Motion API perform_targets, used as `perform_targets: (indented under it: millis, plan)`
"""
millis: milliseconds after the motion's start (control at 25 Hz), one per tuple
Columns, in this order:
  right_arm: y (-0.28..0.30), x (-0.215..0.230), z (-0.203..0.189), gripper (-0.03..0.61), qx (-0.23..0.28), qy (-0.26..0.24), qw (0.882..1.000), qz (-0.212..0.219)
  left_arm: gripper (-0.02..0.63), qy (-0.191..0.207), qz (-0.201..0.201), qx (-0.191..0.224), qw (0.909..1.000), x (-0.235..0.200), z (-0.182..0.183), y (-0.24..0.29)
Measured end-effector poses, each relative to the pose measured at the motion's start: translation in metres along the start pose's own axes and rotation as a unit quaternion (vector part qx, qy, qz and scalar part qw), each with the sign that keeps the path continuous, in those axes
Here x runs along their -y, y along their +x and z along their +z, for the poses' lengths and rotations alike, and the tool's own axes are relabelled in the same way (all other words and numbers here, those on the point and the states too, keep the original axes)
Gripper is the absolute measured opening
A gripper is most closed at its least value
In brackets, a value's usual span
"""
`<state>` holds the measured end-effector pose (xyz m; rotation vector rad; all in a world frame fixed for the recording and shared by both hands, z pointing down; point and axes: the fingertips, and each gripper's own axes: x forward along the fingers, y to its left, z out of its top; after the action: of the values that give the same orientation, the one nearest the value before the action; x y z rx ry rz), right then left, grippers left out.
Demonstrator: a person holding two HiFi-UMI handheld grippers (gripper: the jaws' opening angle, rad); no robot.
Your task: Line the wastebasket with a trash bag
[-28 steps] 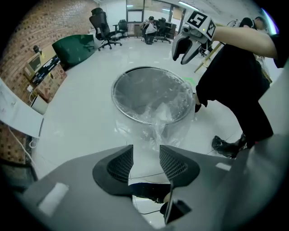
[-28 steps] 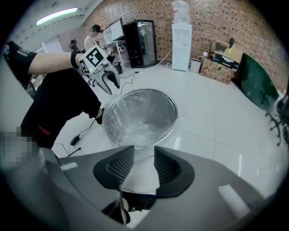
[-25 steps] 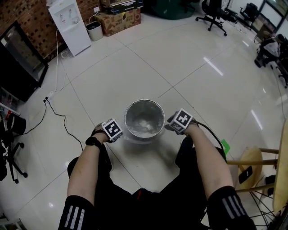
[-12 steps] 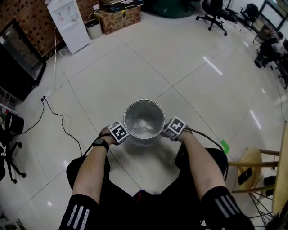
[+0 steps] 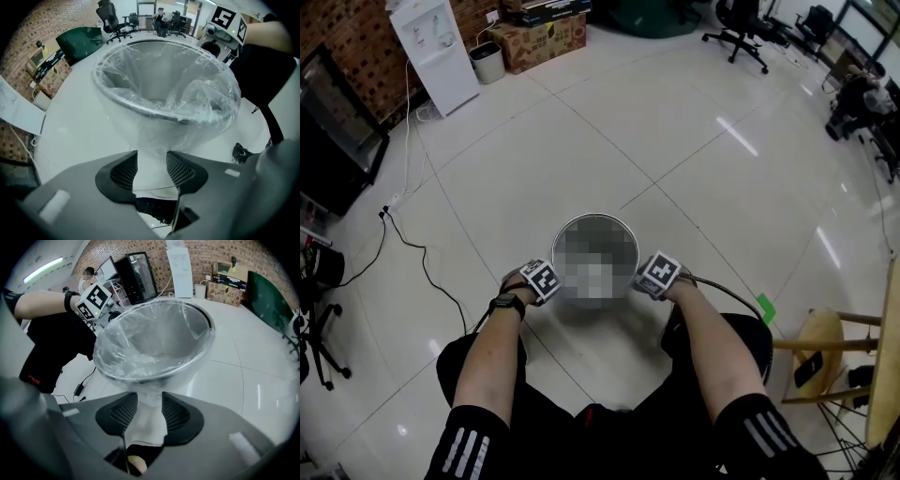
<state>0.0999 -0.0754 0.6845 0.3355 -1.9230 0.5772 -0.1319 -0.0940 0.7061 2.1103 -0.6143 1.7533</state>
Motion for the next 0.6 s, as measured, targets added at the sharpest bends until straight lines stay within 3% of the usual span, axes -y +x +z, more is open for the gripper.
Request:
perform_targets:
  millis: [200,440,600]
  plan:
    - [-0.026,0.005,-0.008,0.170,-0.019,0.043,0.999,-0.014,0.204,-0.024,0.005,0.024,0.9994,-0.011,-0.005,-0.033]
    - [-0.093,0.011,0.020,0.169,0.034,0.048,0.996,-0.070,0.207,-0.034,0.074,0.091,0.9925,-0.044,0.009,-0.123]
    - [-0.128,0.004,0.042,0.168,0.072,0.020,0.993,-0.090,0.207,-0.038,0.076,0.139,0.9866,-0.036,0.021,-0.168]
